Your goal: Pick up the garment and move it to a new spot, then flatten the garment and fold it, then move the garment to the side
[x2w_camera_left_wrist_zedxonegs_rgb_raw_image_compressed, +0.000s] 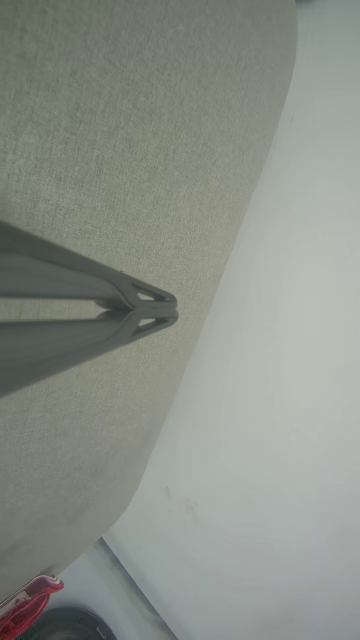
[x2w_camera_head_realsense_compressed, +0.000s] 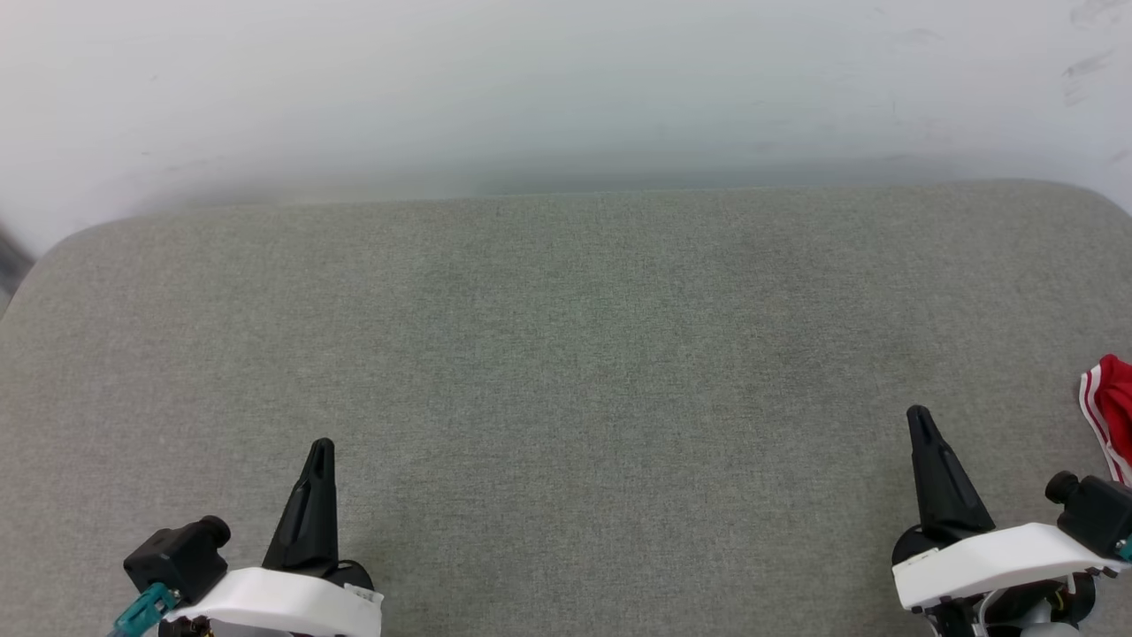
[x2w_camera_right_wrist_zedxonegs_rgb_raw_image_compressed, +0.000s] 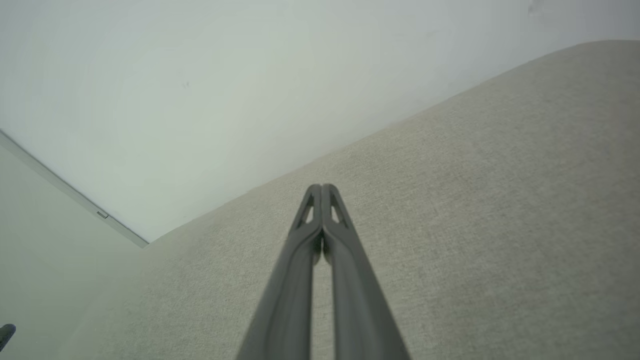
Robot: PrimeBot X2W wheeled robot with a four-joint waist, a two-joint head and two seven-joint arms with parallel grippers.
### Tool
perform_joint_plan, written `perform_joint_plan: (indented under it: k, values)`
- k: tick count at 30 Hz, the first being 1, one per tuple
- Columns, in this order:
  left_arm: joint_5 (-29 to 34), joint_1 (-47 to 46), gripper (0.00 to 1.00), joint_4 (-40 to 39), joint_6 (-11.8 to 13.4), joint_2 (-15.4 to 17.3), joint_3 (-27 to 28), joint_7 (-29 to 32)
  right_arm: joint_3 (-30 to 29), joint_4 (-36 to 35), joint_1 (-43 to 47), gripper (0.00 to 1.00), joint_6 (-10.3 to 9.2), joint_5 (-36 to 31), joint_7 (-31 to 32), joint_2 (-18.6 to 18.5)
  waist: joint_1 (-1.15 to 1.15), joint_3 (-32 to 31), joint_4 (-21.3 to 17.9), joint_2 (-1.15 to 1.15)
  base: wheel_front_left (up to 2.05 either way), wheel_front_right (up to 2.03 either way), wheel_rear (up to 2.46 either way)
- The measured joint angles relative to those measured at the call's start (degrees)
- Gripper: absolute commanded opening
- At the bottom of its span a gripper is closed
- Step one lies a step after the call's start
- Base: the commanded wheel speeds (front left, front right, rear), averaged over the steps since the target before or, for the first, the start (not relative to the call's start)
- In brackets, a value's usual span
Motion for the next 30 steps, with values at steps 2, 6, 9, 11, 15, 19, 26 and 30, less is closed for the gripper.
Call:
perform_joint_plan:
  k: [2, 6, 9, 11, 15, 19, 26, 30]
  values:
    - [-1.96, -0.10, 0.00, 0.34, 0.00, 0.11, 0.02, 0.34, -0.05, 0.23, -0.07, 0.00, 0.00, 1.81, 0.31, -0.07, 0.00, -0.05, 0.00, 0.00, 0.00, 0.00, 0.00]
    - [-5.73, -0.56, 0.00, 1.08, 0.00, 0.21, 0.09, 1.23, -0.20, 0.70, -0.16, 0.00, 0.00, 5.37, 0.93, -0.16, 0.00, -0.15, 0.00, 0.00, 0.00, 0.00, 0.00]
    - [-8.54, -1.13, 0.00, 1.45, 0.00, 0.30, 0.15, 1.77, -0.31, 0.98, -0.46, 0.00, 0.00, 7.86, 1.36, -0.21, 0.00, -0.23, -0.01, 0.00, 0.00, 0.00, 0.00]
    - [-10.29, -1.19, 0.00, 1.70, 0.00, 0.37, 0.20, 2.18, -0.36, 1.09, -0.78, 0.00, 0.00, 9.65, 1.53, -0.24, 0.00, -0.28, -0.01, 0.00, 0.00, 0.00, 0.00]
    - [-13.72, -1.35, 0.00, 2.12, -0.01, 0.52, 0.31, 2.86, -0.49, 1.47, -0.87, 0.00, 0.00, 12.84, 2.05, -0.34, 0.00, -0.38, -0.01, 0.00, 0.00, 0.00, 0.00]
    - [-17.02, -2.04, 0.00, 2.61, -0.01, 0.63, 0.46, 3.54, -0.64, 1.87, -0.97, 0.00, 0.00, 15.88, 2.68, -0.42, 0.00, -0.49, -0.01, 0.00, 0.00, 0.00, 0.00]
    - [-22.47, -2.43, 0.00, 3.36, -0.08, 0.73, 0.81, 4.82, -0.87, 2.54, -1.33, 0.00, 0.00, 21.00, 3.52, -0.48, 0.00, -0.66, -0.02, 0.00, 0.00, 0.00, 0.00]
    - [-25.38, -2.71, 0.00, 3.74, -0.08, 0.77, 1.07, 5.43, -1.04, 2.82, -1.63, 0.00, 0.00, 23.68, 4.02, -0.53, 0.00, -0.77, -0.02, 0.00, 0.00, 0.00, 0.00]
